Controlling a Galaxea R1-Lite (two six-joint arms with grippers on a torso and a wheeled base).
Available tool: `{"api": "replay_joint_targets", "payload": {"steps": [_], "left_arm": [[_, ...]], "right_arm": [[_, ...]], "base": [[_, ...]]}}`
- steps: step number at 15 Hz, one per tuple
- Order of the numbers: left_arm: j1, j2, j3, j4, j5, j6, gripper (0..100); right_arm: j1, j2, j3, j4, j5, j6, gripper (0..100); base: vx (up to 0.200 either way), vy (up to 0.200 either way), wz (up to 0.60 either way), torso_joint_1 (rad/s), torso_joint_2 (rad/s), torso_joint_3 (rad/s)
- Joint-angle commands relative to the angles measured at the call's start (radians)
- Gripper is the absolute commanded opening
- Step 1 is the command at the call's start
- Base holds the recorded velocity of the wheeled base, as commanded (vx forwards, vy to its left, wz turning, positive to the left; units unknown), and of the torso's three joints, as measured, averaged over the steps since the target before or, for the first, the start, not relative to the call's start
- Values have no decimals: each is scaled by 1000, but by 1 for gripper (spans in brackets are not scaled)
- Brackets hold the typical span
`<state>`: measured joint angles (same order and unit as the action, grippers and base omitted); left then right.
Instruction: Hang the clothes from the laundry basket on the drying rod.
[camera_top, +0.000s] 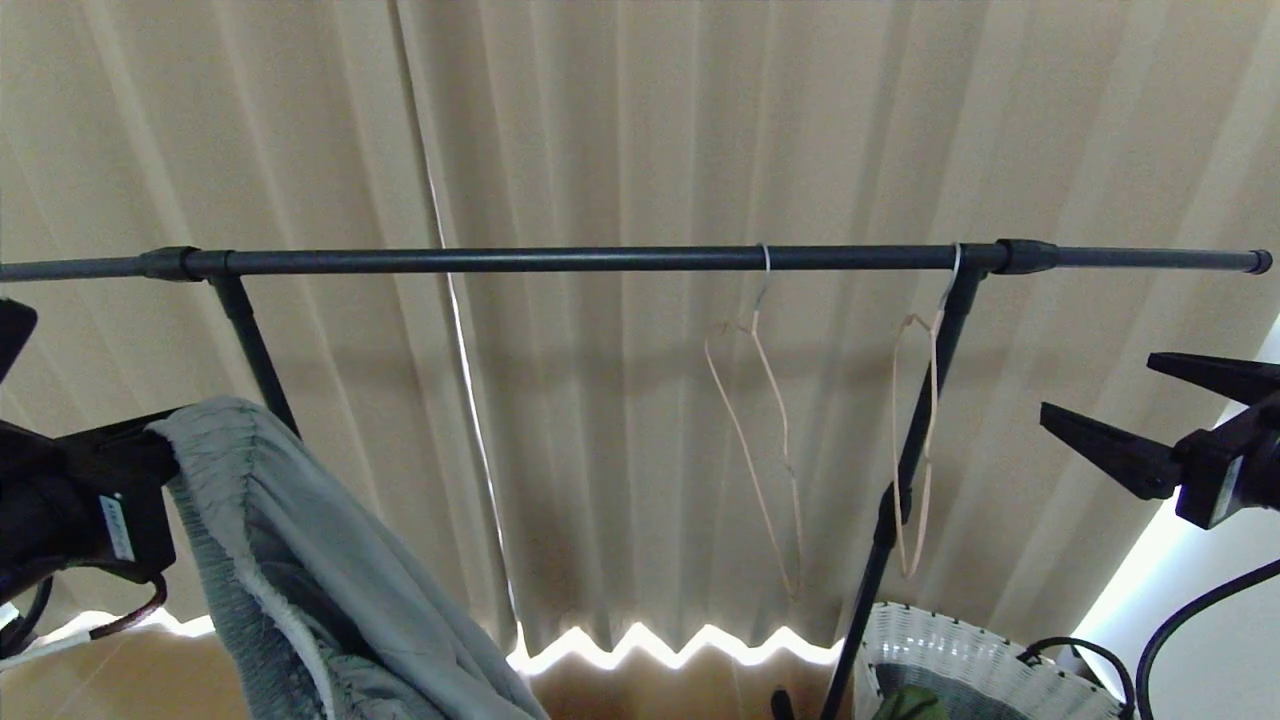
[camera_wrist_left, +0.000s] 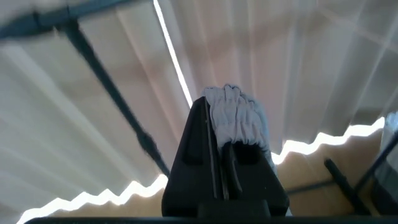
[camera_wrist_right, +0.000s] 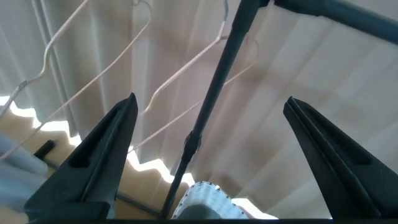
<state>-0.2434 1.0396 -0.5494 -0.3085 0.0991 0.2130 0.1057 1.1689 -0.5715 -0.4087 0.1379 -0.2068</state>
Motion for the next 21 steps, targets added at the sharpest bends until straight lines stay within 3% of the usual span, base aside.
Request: {"api": "replay_joint_targets", "payload": {"steps": [1,3,5,7,12,17,19,21], "left_arm": [[4,-35,46,-1,-1,-6,0],[3,-73,95,-3,-1,-10,0],[-8,-118,154,-14,-26,-64,0],[-11,-116,158,-38,-82,-78,0],[24,-119,161,-40,-85,-89,0],[39,-116,163,-40,-87,-87,0],[32,-116,164,-40,-88,-84,0],[32,-116,164,-40,-88,-84,0]], "right_arm": [[0,-3,-4,1,-1,0,100],[2,1,-1,1,-4,0,100],[5,3,-5,1,-4,0,100],[6,5,-16,1,-4,-2,100],[88,55,-50,4,-4,0,100],[100,66,-119,159,-4,3,100],[111,92,-199,295,-7,127,100],[137,156,-275,363,-66,210,100]], "base": [[0,0,0,0,0,0],[0,0,0,0,0,0],[0,0,0,0,0,0],[0,0,0,0,0,0],[0,0,0,0,0,0],[0,0,0,0,0,0],[0,0,0,0,0,0],[0,0,0,0,0,0]]}}
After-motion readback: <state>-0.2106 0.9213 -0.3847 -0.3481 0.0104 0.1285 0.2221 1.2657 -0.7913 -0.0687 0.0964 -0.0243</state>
